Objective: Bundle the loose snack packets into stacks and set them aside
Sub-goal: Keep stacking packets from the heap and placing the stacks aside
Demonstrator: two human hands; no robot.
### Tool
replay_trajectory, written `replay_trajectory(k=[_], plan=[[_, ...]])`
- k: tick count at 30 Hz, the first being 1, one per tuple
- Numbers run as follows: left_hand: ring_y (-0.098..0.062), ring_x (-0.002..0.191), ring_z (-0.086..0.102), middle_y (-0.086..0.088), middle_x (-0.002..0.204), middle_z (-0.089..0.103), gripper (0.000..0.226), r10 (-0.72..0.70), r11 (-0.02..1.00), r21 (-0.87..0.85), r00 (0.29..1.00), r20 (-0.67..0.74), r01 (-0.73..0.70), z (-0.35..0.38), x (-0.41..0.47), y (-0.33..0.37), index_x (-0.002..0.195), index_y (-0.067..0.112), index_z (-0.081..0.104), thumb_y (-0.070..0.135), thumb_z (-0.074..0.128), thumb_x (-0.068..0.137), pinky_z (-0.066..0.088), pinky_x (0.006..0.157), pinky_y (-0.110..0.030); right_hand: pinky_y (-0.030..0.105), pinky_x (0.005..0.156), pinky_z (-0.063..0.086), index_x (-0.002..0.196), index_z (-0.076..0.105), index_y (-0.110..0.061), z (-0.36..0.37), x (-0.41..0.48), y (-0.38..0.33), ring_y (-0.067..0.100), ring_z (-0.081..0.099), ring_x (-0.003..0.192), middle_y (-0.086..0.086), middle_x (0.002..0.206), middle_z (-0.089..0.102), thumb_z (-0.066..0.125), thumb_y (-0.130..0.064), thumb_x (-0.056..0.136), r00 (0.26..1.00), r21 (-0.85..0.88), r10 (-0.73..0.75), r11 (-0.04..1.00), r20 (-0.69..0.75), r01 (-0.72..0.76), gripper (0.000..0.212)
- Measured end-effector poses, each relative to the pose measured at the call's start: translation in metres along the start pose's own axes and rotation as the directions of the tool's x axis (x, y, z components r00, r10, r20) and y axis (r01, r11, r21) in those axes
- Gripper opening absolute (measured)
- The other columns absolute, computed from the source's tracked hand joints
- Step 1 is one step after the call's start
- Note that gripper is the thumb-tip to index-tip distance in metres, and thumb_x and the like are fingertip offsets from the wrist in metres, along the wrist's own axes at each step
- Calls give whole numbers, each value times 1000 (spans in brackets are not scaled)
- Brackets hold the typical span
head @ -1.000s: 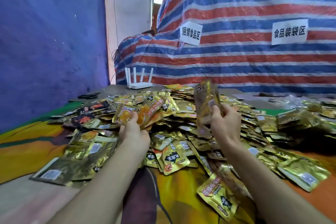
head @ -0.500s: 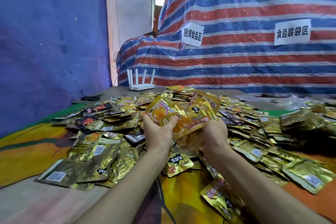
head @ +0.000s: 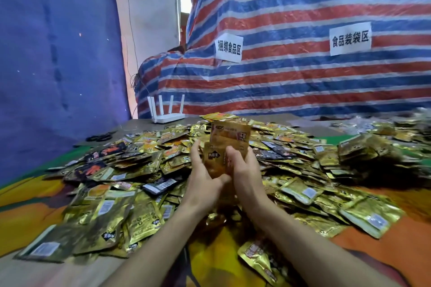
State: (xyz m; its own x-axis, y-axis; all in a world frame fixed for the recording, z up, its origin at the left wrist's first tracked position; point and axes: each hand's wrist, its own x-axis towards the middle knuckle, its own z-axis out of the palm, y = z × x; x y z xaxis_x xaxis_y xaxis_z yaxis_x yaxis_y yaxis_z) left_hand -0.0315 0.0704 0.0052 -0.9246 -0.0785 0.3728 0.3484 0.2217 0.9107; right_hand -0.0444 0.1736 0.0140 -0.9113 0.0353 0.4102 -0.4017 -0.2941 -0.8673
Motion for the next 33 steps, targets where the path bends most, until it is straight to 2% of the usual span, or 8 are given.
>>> replay_trajectory(k=[4,10,14,17,20,27,30,33], plan=[[10,93,66,16,116,56,104,187,974,-121,980,-68,-194,2,1,2,152,33,14,-14,71,78,54,68,-11,40,83,61,123,59,-19,2,-1,0,24,73,102,9,112,73,60,-32,95,999,62,-39,997,38,37,30],[-29,95,73,-13,102,74,58,166,917,-361,986,-35,-167,-6,0,9,119,14,56,-8,62,65,61,72,-36,34,81,61,120,58,-23,-3,-5,0,21,72,101,2,107,74,73,-30,80,981,-21,-131,991,144,136,43],[-27,79,73,-14,92,74,43,55,932,-359,998,26,-42,-14,1,10,106,12,64,9,62,63,59,62,-36,26,70,59,119,58,-19,-9,-5,0,19,74,93,-1,100,76,71,-23,77,977,24,-45,999,207,41,44],[-30,91,73,-17,103,74,33,34,907,-422,995,90,7,-14,3,14,109,15,69,30,65,80,61,70,-43,29,70,60,123,57,-14,-11,-4,-2,23,74,94,6,105,75,69,-24,78,984,73,-53,996,168,41,48],[-19,83,75,-8,94,77,35,29,930,-366,999,-17,-34,-15,5,16,97,24,77,53,60,91,59,61,-28,32,72,61,123,58,-12,-13,-2,-7,24,74,95,10,108,74,68,-26,79,981,18,-61,998,185,59,47],[-24,70,64,-9,75,69,29,-134,909,-414,977,-167,54,-30,9,14,71,18,63,18,46,94,53,67,-35,36,69,60,116,59,-6,-26,8,-9,28,74,87,11,96,75,67,-26,78,967,-1,32,999,252,-32,44],[-19,74,62,0,67,67,48,-60,961,-278,984,-166,11,-33,11,14,56,23,63,3,40,93,52,76,-36,40,72,61,109,63,-11,-30,14,-9,26,74,85,5,89,76,67,-26,79,967,36,37,998,253,-48,33],[-13,73,71,0,78,75,54,-7,970,-243,999,-32,-1,-27,9,15,80,27,78,-6,38,98,56,66,-30,38,70,61,107,63,-11,-30,14,-10,26,74,82,6,88,76,67,-26,80,967,42,34,998,254,-46,31]])
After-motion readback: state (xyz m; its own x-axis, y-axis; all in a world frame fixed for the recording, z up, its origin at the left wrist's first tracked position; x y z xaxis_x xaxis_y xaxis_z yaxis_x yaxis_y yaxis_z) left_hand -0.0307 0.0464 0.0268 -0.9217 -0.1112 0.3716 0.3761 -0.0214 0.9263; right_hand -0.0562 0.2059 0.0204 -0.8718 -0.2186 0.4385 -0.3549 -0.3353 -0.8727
